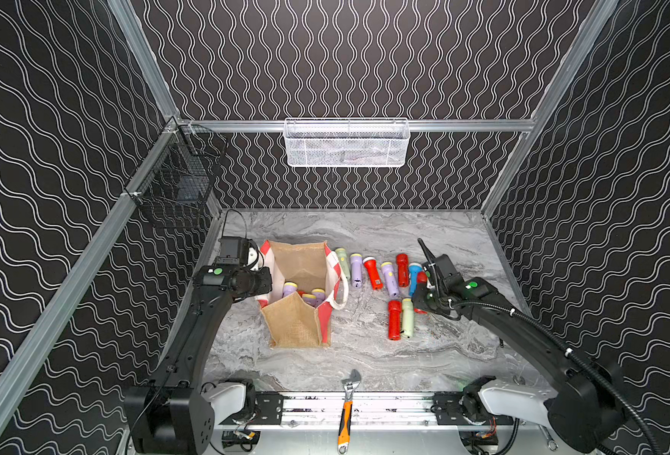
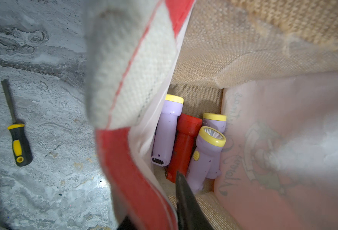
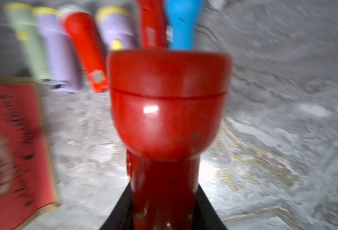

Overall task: Put the flashlights into the tote bags
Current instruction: Pick up the flashlight from the center of the board, then place the flashlight in the canvas bag.

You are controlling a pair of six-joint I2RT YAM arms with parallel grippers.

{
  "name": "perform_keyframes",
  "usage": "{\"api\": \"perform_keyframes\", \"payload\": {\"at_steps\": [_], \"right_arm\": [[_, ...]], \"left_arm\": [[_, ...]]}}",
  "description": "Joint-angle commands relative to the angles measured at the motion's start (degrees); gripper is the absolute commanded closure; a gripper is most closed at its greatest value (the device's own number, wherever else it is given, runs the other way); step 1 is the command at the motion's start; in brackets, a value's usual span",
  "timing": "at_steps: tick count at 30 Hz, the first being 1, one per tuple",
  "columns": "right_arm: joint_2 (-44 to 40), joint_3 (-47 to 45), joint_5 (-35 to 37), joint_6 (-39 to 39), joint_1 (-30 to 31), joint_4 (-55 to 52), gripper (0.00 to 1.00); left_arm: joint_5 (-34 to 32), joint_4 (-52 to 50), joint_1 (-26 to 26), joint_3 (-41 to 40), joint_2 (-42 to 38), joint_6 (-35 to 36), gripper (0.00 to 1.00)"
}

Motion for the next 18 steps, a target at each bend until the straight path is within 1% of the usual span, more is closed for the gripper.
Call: {"api": "perform_keyframes", "payload": {"at_steps": [1, 6, 9, 14, 18], "right_arm": [[1.03, 7.18, 1.05, -2.06, 2.41, -2.25, 0.79], [5.63, 18.56, 1.32, -4.27, 7.97, -0.59, 0.79], [9.54, 25.08, -1.45, -5.08, 10.70, 1.38, 0.79], [18.07, 38.12, -4.81, -7.20, 17.03, 2.31, 0.78], [24.12, 44.72, -9.22, -7.79, 19.87, 3.71, 0.78]], "left_arm": [[1.04, 1.34, 0.08, 0.28, -0.27, 0.50, 0.76], [1.50, 1.93, 0.08, -0.36, -0.64, 0.42, 0.75], [2.08, 2.14, 0.08, -0.24, -0.52, 0.42, 0.75], [2.03, 2.19, 0.08, -0.41, -1.35, 0.55, 0.77], [1.85, 2.40, 0.08, -0.74, -1.26, 0.72, 0.76]]}}
